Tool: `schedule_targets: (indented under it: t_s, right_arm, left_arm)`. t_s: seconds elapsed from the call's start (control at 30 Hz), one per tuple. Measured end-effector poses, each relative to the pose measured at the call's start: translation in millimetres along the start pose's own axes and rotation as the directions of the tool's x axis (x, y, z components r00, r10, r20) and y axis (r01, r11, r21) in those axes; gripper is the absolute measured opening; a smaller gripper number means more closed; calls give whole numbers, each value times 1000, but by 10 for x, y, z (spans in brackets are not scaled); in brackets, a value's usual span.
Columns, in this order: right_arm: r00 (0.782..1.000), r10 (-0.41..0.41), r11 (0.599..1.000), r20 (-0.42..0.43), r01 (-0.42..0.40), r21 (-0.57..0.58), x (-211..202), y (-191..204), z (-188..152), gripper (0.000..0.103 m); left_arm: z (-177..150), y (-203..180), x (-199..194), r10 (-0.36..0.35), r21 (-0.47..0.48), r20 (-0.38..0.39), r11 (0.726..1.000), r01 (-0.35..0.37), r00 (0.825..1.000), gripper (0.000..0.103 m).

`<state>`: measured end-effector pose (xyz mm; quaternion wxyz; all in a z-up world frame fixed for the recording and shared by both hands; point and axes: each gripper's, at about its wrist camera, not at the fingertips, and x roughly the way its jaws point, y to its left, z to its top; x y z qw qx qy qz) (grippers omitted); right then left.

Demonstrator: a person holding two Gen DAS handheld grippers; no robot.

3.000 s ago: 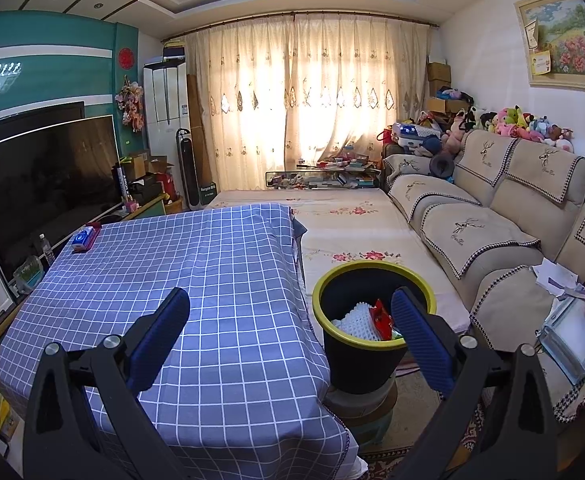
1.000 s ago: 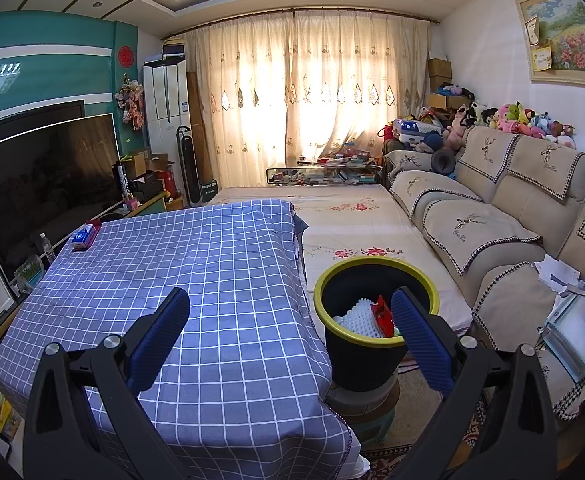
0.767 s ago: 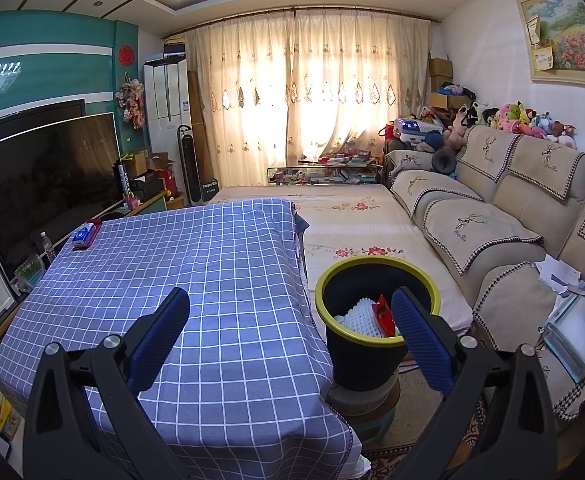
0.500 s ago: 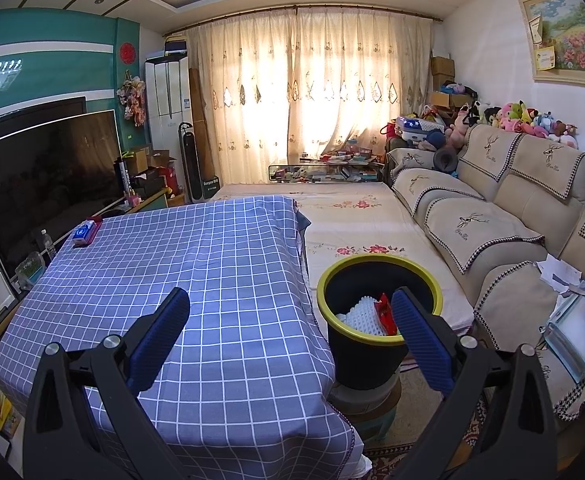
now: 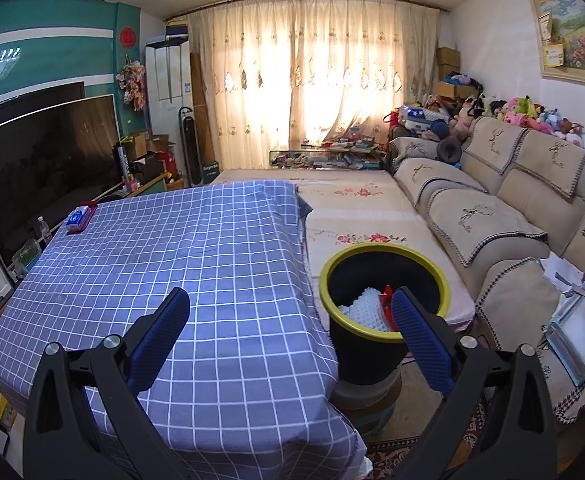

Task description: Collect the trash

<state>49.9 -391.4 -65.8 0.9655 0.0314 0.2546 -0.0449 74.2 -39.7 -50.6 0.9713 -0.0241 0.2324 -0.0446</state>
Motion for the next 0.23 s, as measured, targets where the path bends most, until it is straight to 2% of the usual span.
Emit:
schedule_targets:
  t_s: [0.13,0.23]
  right_arm:
    - [995,97,995,-34,-98,-9,387,128,286,96]
    - [983,168,985,-78,-170,-18,887,360,544,96]
  left_arm:
    - [156,193,563,46,5,-77,999,-45,996,98]
    - [274,344,1066,96,23,-122,995,-94,988,98]
